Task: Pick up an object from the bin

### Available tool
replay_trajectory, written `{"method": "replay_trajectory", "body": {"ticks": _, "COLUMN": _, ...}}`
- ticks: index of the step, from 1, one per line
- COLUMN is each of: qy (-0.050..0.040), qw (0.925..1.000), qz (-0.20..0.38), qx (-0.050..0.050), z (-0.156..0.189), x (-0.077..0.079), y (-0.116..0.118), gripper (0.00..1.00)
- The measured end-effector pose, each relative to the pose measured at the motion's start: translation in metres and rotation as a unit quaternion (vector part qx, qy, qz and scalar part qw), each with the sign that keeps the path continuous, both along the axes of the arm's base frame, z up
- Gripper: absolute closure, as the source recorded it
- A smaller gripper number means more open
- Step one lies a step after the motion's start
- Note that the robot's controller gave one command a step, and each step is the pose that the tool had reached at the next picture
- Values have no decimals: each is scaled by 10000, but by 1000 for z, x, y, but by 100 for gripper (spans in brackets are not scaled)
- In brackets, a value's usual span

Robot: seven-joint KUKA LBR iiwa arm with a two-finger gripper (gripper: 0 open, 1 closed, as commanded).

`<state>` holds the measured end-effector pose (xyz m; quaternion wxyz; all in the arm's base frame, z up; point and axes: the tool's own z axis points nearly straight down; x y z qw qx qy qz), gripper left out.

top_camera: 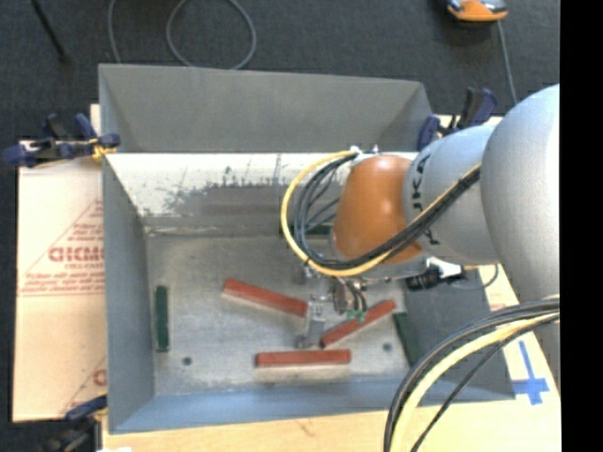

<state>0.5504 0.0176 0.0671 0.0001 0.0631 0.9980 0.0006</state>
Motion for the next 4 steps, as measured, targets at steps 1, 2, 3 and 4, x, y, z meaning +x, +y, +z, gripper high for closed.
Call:
{"method": "replay_trajectory", "body": {"ticks": 1, "qy": -27, "qw": 10000, "qz": 5, "qx": -2, "z": 4, "x": 1, "y": 0, "gripper": 100}}
{"method": "replay_trajectory", "body": {"ticks": 2, "qy": -60, "qw": 10000, "qz": -77, "qx": 6, "z": 125, "x": 18, "y": 36, "gripper": 100}}
{"method": "replay_trajectory", "body": {"ticks": 3, "qy": -16, "qw": 10000, "qz": -82, "qx": -5, "z": 120, "x": 16, "y": 34, "gripper": 0}}
{"method": "replay_trajectory", "body": {"ticks": 4, "qy": 16, "qw": 10000, "qz": 68, "qx": -16, "z": -1, "x": 10, "y": 6, "gripper": 0}}
